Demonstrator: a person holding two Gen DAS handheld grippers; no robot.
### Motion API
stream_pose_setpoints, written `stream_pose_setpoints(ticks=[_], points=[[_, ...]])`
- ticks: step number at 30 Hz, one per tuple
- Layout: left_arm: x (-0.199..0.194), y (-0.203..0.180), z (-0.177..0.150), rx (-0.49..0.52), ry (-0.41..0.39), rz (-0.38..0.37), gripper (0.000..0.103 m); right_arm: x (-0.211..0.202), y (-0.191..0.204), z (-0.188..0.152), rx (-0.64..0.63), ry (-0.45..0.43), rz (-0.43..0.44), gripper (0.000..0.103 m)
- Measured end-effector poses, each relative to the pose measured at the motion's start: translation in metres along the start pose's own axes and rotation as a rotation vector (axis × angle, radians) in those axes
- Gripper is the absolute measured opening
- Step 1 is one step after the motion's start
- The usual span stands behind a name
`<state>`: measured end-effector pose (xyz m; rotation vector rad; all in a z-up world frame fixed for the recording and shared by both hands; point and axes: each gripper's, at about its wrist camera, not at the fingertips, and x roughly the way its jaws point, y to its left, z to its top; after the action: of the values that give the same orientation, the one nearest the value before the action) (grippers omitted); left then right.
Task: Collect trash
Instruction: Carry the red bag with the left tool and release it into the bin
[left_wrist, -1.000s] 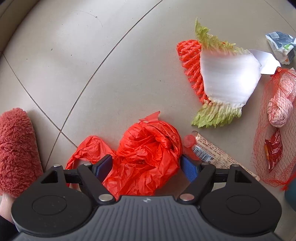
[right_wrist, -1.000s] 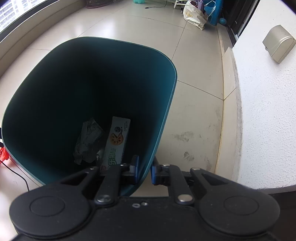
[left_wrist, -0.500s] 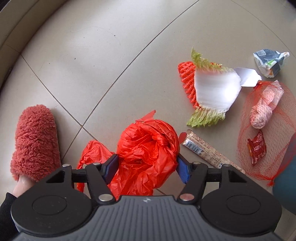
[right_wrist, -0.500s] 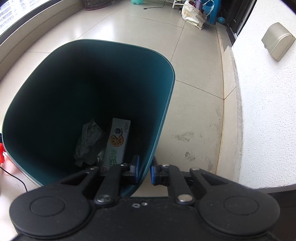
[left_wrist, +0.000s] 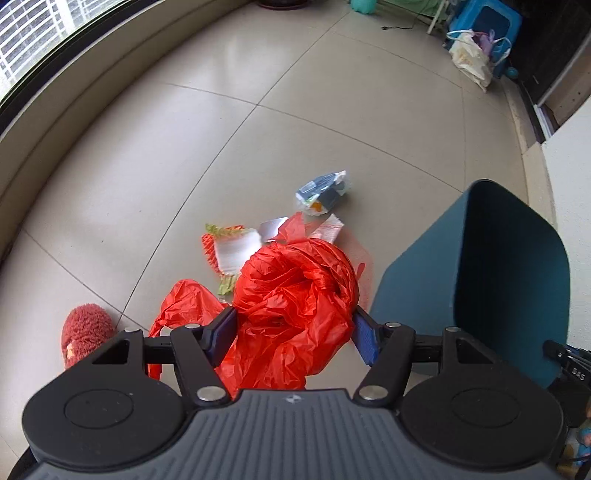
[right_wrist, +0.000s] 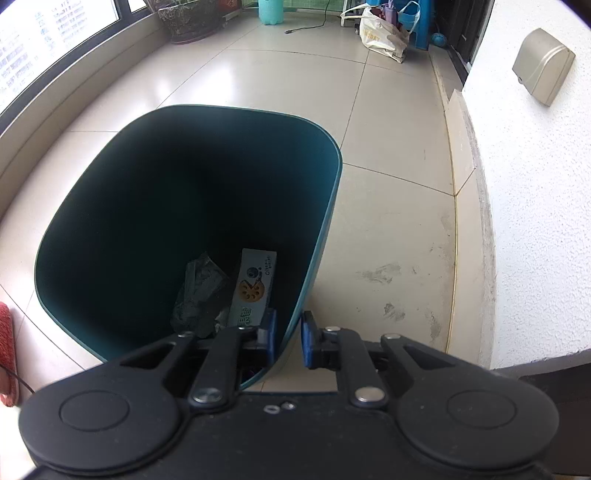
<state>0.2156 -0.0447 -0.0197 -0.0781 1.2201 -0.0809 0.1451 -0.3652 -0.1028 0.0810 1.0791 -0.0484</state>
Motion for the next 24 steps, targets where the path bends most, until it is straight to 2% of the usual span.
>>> stream_pose_setpoints(ticks=[4,10,16,19,24], points=[[-0.021,-0.068,0.007,0.142,-0.022,-0.093,0.065,0.0,0.001,0.0,0.018,0.001,-0.007,0.012],[-0.004,-0.155,0.013,0.293,-0.006,-0.189,0.065,0.002,0.001,0.0,0.012,-0.003,-0.012,0.012],[0.058,-0.216,0.032,0.377,0.032,-0.226,0.065,0.003,-0.001,0.0,0.009,-0.004,-0.004,0.012],[0.095,-0.237,0.033,0.389,0.066,-0.181,0.065,0.003,-0.002,0.0,-0.016,-0.002,0.006,0.013],[0.124,-0.24,0.022,0.41,0.122,-0.171,0.066,0.003,-0.006,0.001,-0.057,0.002,0.038,0.014]])
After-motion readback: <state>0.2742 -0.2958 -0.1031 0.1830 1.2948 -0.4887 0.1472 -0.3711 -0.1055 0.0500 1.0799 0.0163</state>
